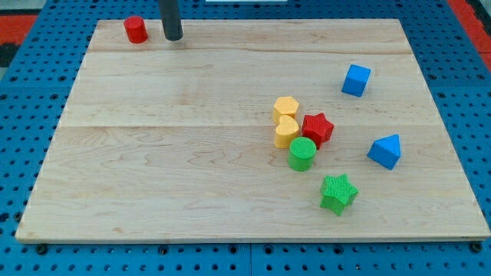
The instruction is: Nudge the blue triangle
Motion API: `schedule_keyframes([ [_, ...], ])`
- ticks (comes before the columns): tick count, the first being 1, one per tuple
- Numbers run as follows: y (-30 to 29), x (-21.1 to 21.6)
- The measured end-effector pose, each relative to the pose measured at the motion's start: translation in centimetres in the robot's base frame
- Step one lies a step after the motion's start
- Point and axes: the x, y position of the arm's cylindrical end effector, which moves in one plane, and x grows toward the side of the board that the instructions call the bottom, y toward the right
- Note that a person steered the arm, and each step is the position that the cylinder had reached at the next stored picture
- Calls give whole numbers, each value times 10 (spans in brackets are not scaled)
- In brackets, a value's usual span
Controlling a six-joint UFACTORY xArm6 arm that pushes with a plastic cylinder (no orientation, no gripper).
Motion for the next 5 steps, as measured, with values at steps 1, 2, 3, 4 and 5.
schedule_keyframes([
  [1, 1, 1],
  [2, 38, 23],
  [3, 118, 59],
  [4, 164, 116],
  [5, 206, 146],
])
